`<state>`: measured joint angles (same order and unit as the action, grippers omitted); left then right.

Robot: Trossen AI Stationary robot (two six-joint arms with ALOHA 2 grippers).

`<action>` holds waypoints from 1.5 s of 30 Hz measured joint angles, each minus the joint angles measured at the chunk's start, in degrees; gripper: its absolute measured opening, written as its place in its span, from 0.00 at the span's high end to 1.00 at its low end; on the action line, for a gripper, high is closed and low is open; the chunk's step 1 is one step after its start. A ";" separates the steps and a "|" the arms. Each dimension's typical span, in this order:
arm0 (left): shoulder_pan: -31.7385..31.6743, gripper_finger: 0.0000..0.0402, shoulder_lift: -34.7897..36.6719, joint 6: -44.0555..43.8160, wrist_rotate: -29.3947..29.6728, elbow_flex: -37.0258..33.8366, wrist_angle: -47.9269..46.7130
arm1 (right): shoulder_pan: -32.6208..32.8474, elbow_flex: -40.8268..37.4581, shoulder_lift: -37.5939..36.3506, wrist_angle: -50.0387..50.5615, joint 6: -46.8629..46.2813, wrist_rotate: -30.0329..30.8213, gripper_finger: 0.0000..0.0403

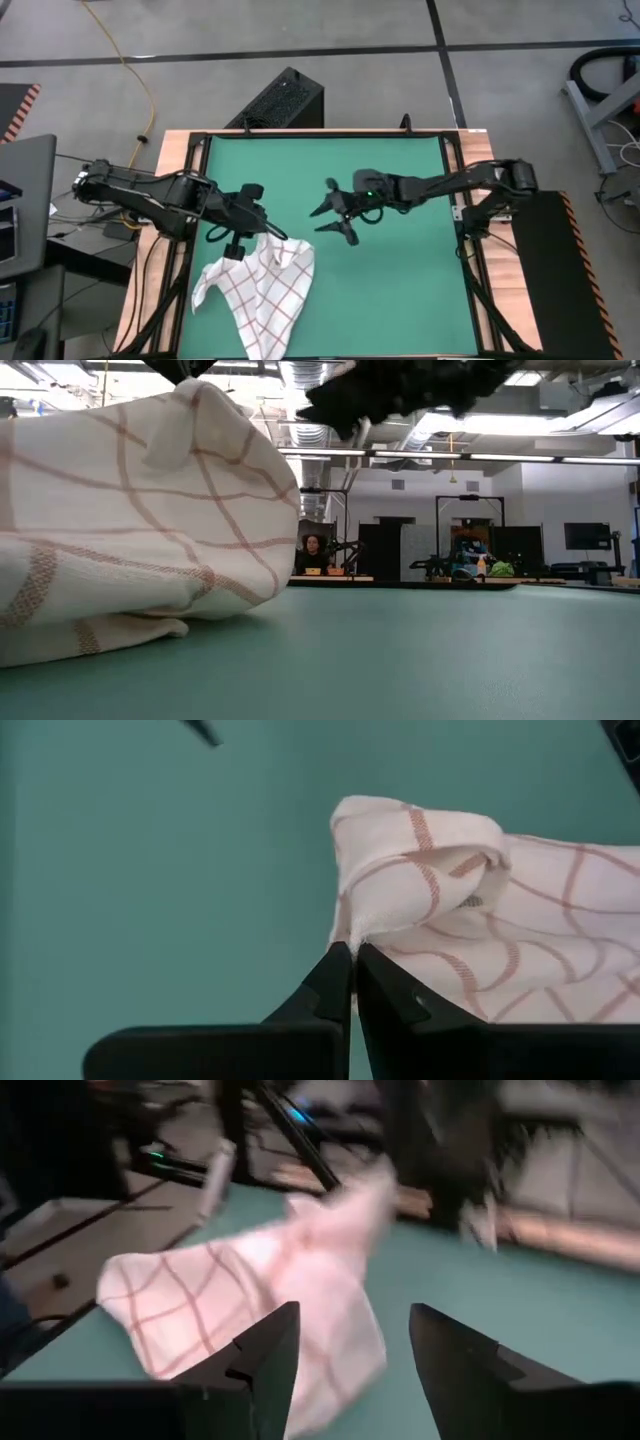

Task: Roll towel into tight, uniform cylinder
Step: Roll the white patterned towel

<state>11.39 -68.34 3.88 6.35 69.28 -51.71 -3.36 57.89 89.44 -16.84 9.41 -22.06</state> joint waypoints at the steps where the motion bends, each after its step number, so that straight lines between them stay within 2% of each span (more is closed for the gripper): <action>1: -0.56 1.00 0.00 -0.01 -0.23 0.00 0.13 | -0.20 1.47 0.57 -0.15 2.25 -2.01 0.48; 4: -2.81 1.00 -0.37 -0.02 -1.14 0.00 0.10 | -0.18 5.72 2.35 1.94 8.62 -6.15 0.49; 10: -7.59 1.00 -1.62 0.55 -1.04 0.00 0.82 | 1.06 13.59 5.91 16.16 19.83 -8.42 0.49; 15: -10.64 1.00 -3.60 2.33 -2.85 0.00 2.87 | 2.76 15.43 6.50 19.07 29.12 -7.89 0.49; 24: -12.43 1.00 -8.21 4.06 -5.06 -0.02 3.86 | 4.76 15.45 7.23 24.31 44.21 -2.41 0.49; 30: -12.43 1.00 -9.24 6.64 -5.10 -0.02 5.30 | 5.45 15.46 9.41 22.85 44.24 -0.24 0.49; 34: -12.79 1.00 -9.18 7.78 -5.22 -0.02 7.64 | 6.32 15.48 12.45 19.77 44.05 3.45 0.49; 39: -13.54 1.00 -9.16 7.98 -6.61 -0.02 9.35 | 7.28 16.51 16.54 18.44 44.07 4.77 0.49; 45: -13.72 1.00 -9.18 9.05 -7.52 -0.02 8.90 | 8.71 17.83 17.92 18.70 44.48 14.53 0.49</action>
<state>-2.33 -77.52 12.93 -1.17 69.25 -42.81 5.36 75.72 107.36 1.86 53.89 -7.52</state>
